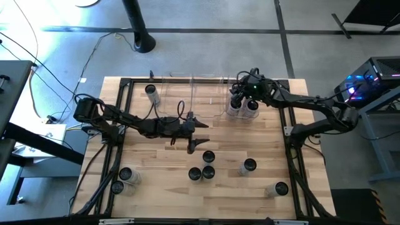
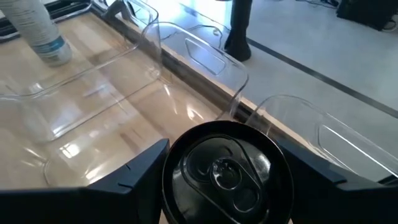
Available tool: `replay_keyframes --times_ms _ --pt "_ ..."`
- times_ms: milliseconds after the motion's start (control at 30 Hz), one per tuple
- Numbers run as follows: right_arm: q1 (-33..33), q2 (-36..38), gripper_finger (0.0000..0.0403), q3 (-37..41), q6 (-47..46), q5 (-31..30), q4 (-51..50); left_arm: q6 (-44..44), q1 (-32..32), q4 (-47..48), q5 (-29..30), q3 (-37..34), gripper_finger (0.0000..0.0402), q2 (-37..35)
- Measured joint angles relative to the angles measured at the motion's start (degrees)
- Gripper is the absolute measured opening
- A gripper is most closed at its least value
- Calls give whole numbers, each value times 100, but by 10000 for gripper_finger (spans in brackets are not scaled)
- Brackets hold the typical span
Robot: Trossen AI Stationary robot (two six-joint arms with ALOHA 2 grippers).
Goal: Sort soda cans
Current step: Put the white-pink soda can into the right transparent bin, then put the center white-blue soda can into the middle transparent bin
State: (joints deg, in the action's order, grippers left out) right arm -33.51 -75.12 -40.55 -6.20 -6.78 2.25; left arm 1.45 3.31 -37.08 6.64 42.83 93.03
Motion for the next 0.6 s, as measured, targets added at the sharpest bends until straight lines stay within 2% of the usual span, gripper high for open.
replay_keyframes --times_ms 100,300,600 --pt "15 42 241 5 -32 16 -36 -2 0 -9 0 0 292 0" --pt "26 128 297 22 -159 166 -91 -4 0 -8 1 0 292 0" --pt "28 518 304 63 -279 190 -305 -2 0 -4 1 0 292 0"
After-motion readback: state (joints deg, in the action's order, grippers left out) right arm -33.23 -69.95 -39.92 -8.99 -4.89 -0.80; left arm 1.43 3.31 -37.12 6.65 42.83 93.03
